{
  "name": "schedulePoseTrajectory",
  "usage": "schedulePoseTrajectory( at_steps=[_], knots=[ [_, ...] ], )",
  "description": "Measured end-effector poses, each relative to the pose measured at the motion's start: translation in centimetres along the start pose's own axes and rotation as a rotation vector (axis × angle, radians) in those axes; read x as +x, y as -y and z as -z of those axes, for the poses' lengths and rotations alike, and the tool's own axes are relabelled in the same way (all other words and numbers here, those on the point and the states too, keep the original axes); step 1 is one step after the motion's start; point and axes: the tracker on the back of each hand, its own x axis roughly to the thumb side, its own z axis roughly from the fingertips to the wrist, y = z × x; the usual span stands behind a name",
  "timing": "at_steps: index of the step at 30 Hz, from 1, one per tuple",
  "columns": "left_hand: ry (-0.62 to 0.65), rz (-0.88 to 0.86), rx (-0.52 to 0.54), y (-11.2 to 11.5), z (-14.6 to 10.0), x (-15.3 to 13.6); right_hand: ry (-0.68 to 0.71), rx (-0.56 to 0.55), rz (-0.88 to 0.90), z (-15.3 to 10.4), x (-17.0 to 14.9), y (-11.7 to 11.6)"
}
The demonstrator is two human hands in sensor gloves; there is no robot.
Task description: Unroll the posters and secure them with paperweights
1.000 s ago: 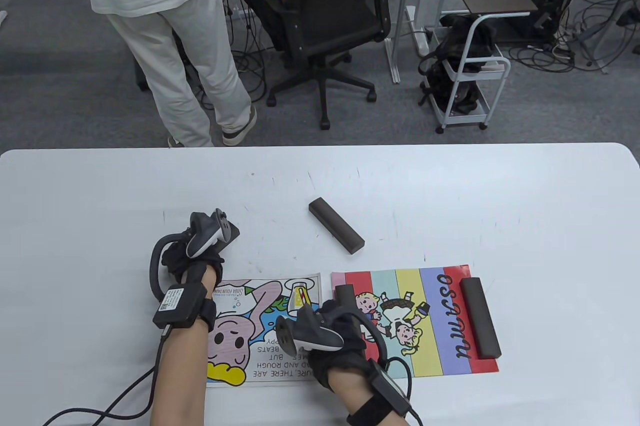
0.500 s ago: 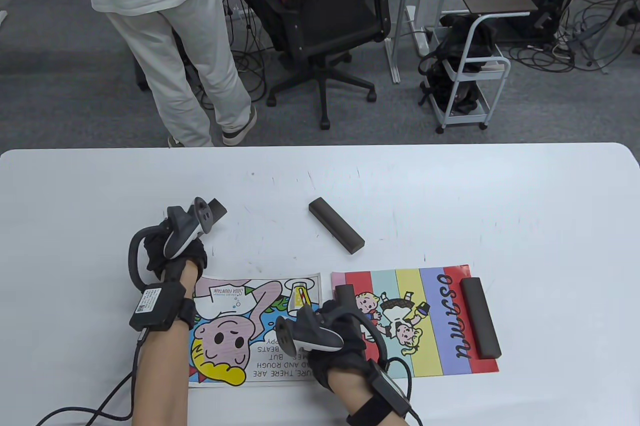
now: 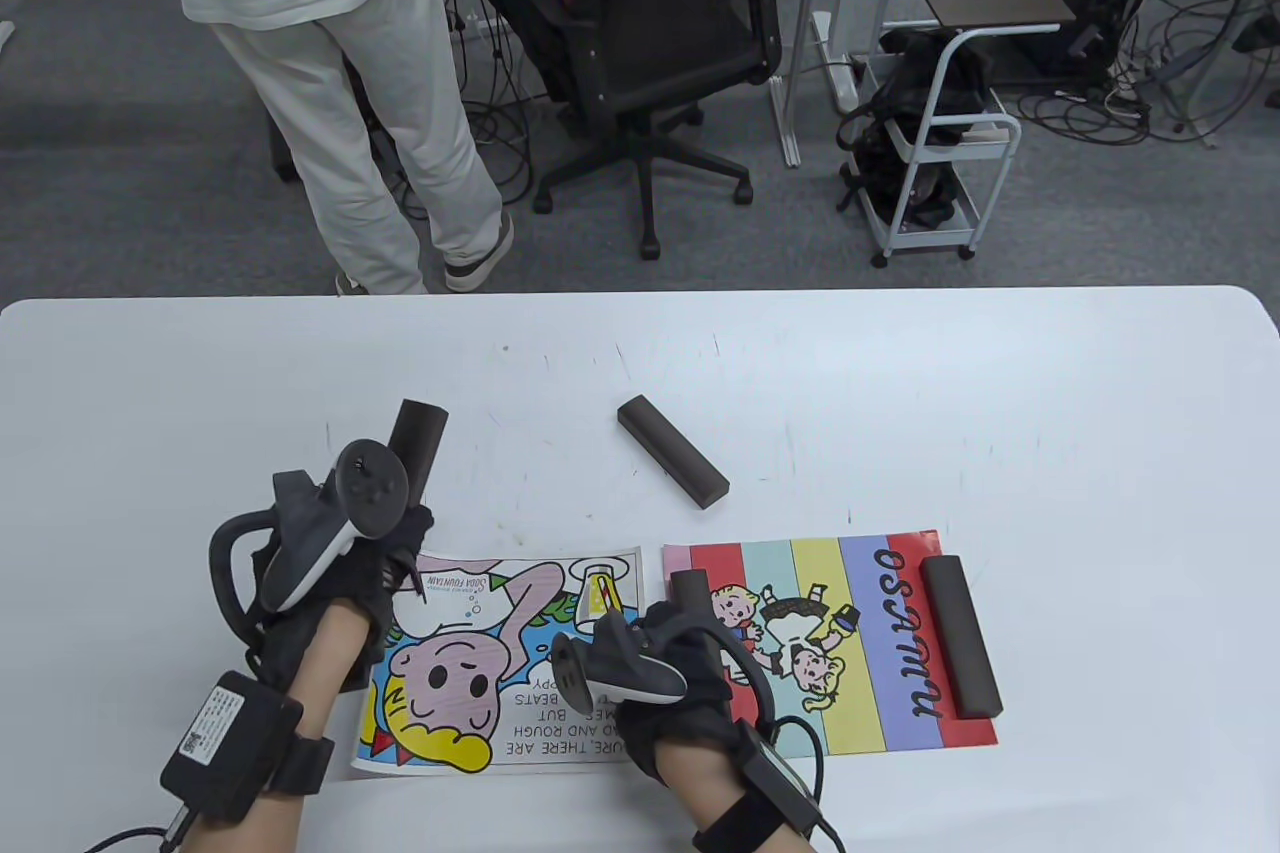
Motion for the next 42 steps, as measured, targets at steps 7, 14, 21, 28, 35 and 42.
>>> schedulePoseTrajectory(
  at_steps=[7, 14, 21, 28, 35, 42],
  knots=[
    [0.050, 0.016, -0.204, 4.6, -2.6, 2.0, 0.003, -0.001, 0.004, 0.0, 0.0, -0.1],
    [-0.047, 0.173, -0.346, 9.4, -2.4, 0.8, 0.004, -0.001, 0.008, 0.0, 0.0, -0.1],
    [-0.165, 0.287, -0.356, 11.8, -1.8, -2.2, 0.010, -0.002, 0.019, 0.0, -0.1, -0.2],
    [-0.220, 0.364, -0.367, 13.7, -1.3, -4.0, 0.010, -0.001, 0.023, 0.0, -0.1, -0.3],
    [-0.228, 0.359, -0.394, 13.9, -1.9, -4.1, 0.010, 0.000, 0.024, 0.0, -0.2, -0.4],
    [-0.114, 0.063, -0.200, 8.5, -2.4, -2.6, 0.012, -0.002, 0.029, 0.0, -0.2, -0.4]
  ],
)
